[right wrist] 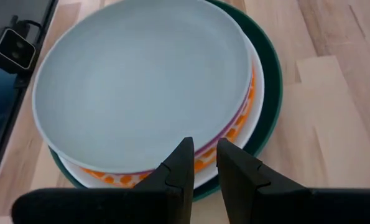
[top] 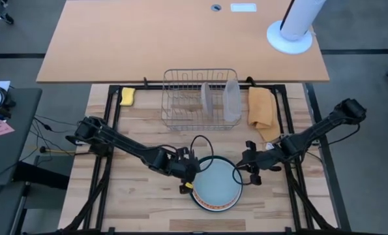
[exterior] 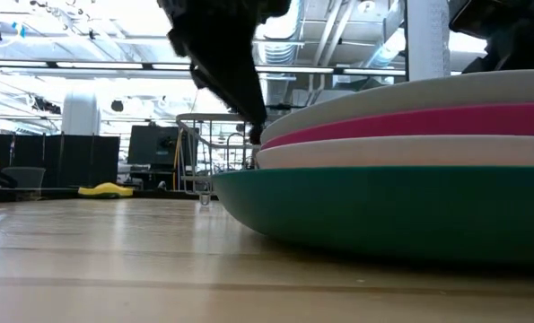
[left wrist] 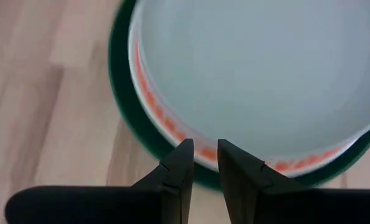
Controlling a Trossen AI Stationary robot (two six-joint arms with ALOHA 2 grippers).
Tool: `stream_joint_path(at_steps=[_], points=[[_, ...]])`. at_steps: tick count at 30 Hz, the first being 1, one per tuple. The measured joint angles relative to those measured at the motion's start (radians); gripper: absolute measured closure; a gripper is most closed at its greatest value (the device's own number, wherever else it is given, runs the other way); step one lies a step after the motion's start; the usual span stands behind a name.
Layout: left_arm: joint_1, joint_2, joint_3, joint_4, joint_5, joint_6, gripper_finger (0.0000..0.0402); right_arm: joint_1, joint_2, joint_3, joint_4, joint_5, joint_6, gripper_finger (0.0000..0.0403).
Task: Sort dishes
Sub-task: Put the light blue plate into the dish rack
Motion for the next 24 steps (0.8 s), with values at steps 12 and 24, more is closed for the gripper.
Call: stream_joint_path(at_steps=[12, 24], points=[[-0.031, 0.080, 0.000, 0.064, -0.019, -0.018, 0.0334, 0.005, 0.000, 0.000, 0.000, 0.003, 0.032, 0.0330], [-0.031, 0.081, 0.000, 0.110, -0.023, 0.001, 0.0334, 0.005, 0.000, 0.000, -0.008, 0.017, 0.160, 0.0330]])
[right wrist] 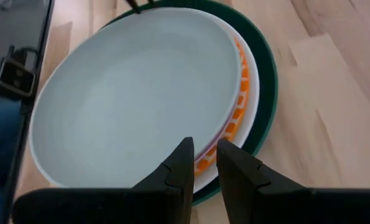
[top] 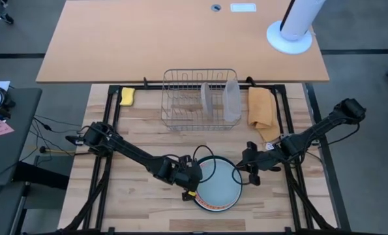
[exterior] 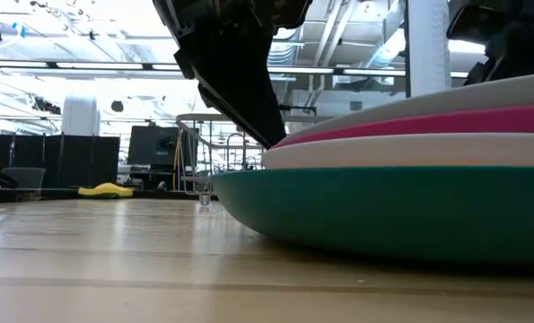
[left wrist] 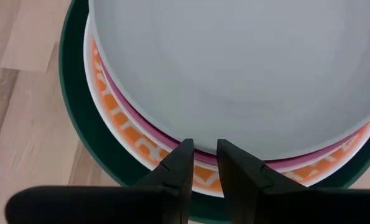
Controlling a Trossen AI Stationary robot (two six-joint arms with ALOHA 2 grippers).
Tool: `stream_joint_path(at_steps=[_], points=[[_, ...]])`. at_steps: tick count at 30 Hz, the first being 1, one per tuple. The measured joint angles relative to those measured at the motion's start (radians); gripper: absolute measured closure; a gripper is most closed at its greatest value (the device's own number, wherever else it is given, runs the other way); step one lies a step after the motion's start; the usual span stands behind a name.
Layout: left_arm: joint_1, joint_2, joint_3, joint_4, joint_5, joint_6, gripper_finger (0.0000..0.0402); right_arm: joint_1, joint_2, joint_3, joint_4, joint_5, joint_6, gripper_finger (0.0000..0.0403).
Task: Sort dishes
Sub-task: Put the light blue plate into the dish rack
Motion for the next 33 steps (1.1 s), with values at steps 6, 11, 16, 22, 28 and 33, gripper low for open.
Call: stream_joint_path(at_steps=[6, 11, 16, 22, 28, 33], points=[[0.000, 0.020, 0.000, 0.015, -0.015, 0.016, 0.0334, -0.001, 0.000, 0.000, -0.033, 0.000, 0.113, 0.0330], [0.002, 0.052, 0.002, 0.053, -0.006, 0.043, 0.0334, 0.000, 0.000, 0.000, -0.069, 0.000, 0.150, 0.0326], [0.006, 0.068, 0.000, 0.060, 0.010, 0.050, 0.0334, 0.000, -0.001, 0.000, -0.063, 0.000, 0.150, 0.0306], [0.007, 0.066, 0.000, 0.068, 0.010, 0.051, 0.0334, -0.002, -0.002, 0.015, -0.079, 0.000, 0.145, 0.0282], [0.007, 0.066, 0.000, 0.067, 0.012, 0.047, 0.0334, 0.006, -0.003, 0.078, -0.114, 0.001, 0.142, 0.0269], [0.007, 0.066, 0.000, 0.067, 0.012, 0.046, 0.0334, 0.012, -0.003, 0.138, -0.160, 0.002, 0.088, 0.0269]])
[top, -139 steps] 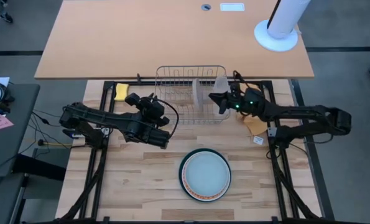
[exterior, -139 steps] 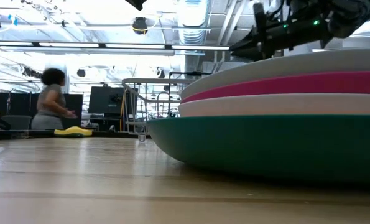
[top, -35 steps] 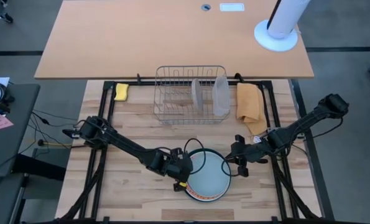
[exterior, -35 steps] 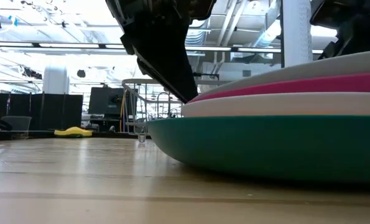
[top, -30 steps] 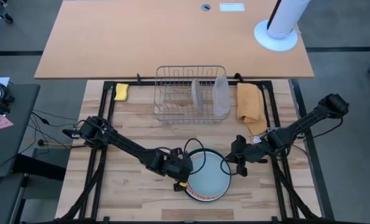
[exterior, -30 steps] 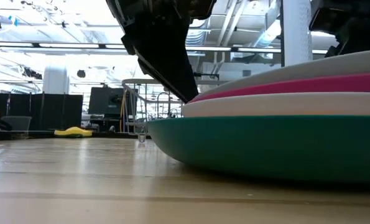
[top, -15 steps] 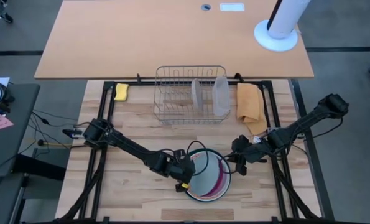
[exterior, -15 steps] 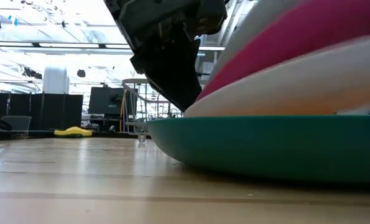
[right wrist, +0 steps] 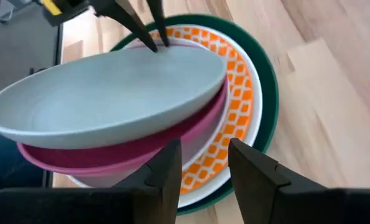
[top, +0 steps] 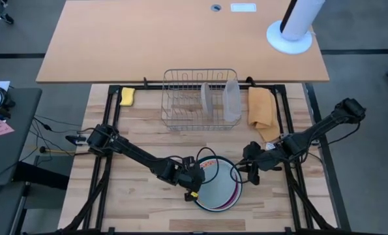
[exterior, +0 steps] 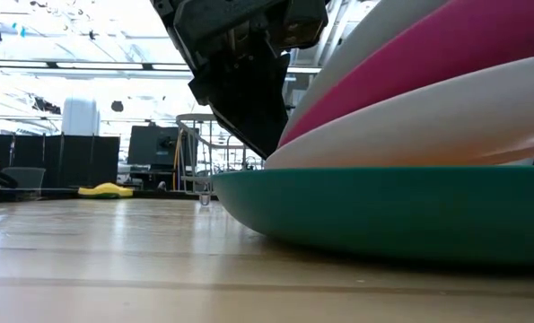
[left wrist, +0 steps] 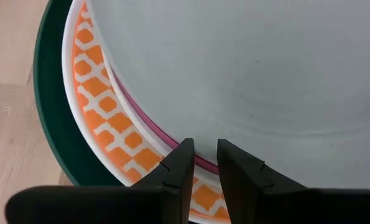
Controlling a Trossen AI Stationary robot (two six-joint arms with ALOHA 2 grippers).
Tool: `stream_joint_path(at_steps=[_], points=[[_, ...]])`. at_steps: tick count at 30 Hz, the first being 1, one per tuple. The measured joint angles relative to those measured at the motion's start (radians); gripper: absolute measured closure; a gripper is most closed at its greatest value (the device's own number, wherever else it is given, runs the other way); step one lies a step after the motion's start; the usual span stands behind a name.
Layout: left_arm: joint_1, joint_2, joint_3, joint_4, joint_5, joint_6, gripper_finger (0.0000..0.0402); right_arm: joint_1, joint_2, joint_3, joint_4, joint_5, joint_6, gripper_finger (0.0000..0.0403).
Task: Sort dishes
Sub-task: Put the light blue plate into the dish rack
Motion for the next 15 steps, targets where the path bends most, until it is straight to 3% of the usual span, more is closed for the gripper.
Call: stream_joint_path(at_steps=[9, 15], points=[[0.000, 0.000, 0.000, 0.000, 0.001, -0.001, 0.0334, 0.096, 0.000, 0.057, -0.021, 0.003, -0.200, 0.0268], [0.000, 0.000, 0.000, 0.002, 0.001, -0.001, 0.0334, 0.164, 0.002, 0.060, 0.057, 0.012, -0.336, 0.0268]])
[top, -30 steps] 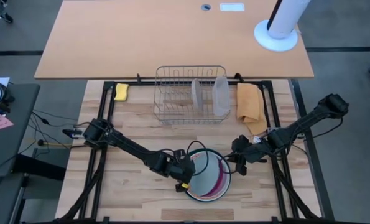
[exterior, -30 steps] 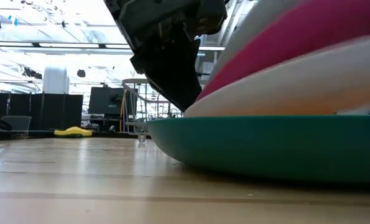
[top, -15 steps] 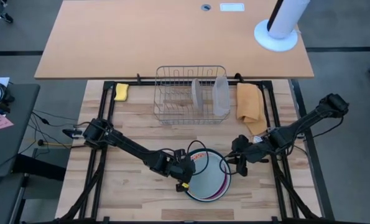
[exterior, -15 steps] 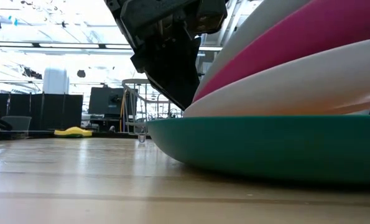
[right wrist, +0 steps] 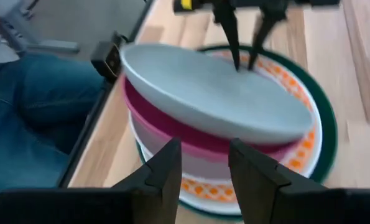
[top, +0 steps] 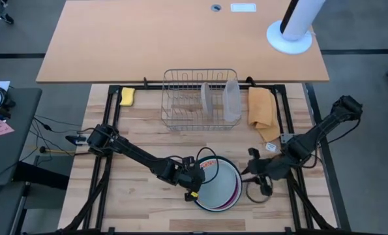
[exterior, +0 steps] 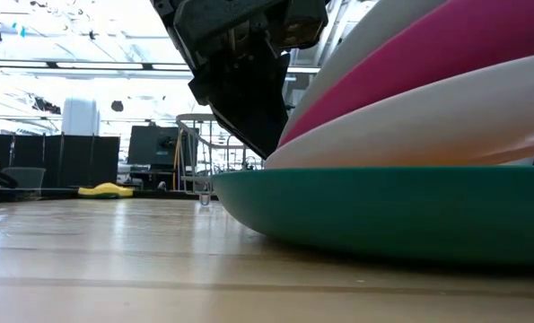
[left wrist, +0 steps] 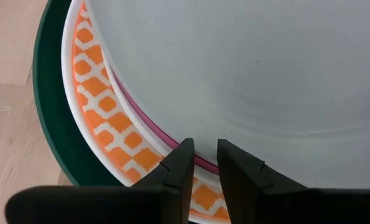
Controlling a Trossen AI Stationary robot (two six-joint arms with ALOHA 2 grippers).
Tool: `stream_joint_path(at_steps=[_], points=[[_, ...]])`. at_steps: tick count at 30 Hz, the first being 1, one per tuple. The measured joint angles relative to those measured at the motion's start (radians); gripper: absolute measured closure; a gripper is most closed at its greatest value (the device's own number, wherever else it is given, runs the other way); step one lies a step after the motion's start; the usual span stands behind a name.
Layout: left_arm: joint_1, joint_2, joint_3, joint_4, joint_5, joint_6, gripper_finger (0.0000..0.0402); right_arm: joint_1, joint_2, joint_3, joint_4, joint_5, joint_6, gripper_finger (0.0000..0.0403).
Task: Sort dishes
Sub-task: Put the light blue plate into the dish rack
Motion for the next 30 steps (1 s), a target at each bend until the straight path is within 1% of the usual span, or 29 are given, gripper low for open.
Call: stream_joint_path(at_steps=[3, 7, 12, 15, 21, 26, 30], points=[[0.000, 0.000, 0.000, 0.000, 0.000, -0.001, 0.0334, 0.005, 0.000, 0.000, 0.037, 0.003, -0.049, 0.0259], [0.000, 0.000, 0.000, 0.001, 0.000, -0.001, 0.0334, 0.005, 0.006, 0.000, 0.054, 0.004, -0.125, 0.0228], [0.000, 0.000, 0.000, 0.001, 0.001, 0.000, 0.0334, 0.004, 0.077, 0.000, 0.095, 0.006, -0.262, 0.0174], [0.000, 0.001, -0.002, -0.002, 0.001, 0.001, 0.0334, 0.000, 0.125, 0.010, 0.119, 0.014, -0.338, 0.0155], [0.000, 0.002, -0.001, 0.005, 0.002, 0.002, 0.0334, 0.004, 0.189, 0.103, 0.046, 0.072, -0.396, 0.0159], [0.000, 0.002, -0.001, 0.013, 0.002, 0.005, 0.0334, 0.013, 0.228, 0.173, -0.017, 0.071, -0.428, 0.0168], [0.000, 0.002, -0.001, 0.012, 0.002, 0.005, 0.0334, 0.016, 0.268, 0.189, -0.036, 0.068, -0.442, 0.0180]])
